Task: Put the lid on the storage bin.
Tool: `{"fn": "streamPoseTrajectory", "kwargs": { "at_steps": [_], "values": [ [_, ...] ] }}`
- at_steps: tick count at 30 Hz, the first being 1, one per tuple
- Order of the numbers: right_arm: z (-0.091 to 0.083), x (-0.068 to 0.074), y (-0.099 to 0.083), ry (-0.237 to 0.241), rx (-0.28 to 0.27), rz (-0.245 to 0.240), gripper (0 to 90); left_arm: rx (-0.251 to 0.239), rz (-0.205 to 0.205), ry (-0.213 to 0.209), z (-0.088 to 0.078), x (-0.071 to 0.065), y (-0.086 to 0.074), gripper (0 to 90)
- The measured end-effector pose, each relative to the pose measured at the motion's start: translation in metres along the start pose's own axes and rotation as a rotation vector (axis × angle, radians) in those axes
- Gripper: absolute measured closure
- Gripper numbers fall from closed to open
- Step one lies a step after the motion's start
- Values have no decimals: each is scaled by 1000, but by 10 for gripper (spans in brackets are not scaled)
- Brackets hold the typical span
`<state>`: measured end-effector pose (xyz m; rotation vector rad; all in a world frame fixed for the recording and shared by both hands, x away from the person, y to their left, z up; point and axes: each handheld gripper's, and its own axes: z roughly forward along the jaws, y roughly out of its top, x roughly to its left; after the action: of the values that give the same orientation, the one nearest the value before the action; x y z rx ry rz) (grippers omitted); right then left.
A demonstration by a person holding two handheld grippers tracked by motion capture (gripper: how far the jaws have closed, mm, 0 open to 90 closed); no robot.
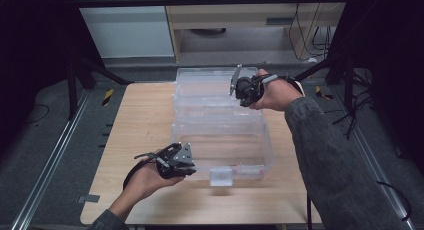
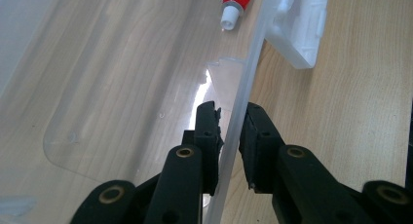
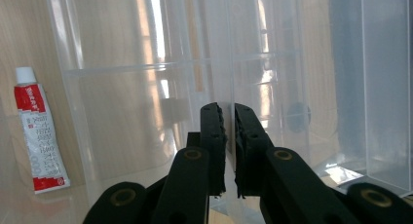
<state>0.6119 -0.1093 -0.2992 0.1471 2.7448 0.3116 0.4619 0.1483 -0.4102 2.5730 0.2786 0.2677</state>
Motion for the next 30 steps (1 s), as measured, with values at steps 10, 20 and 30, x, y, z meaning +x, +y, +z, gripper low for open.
{"fn": "streamPoseTrajectory", "kwargs": {
  "at_steps": [10, 20, 30],
  "values": [
    [-6, 6, 0, 7, -26, -21, 875, 6, 5, 13, 1, -1, 1, 778],
    [-20, 22, 1, 20, -41, -47, 883, 20, 16, 40, 1, -4, 2, 773],
    [-30, 42, -3, 14, -75, -71, 883, 13, 9, 58, 1, -6, 1, 767]
  ]
}}
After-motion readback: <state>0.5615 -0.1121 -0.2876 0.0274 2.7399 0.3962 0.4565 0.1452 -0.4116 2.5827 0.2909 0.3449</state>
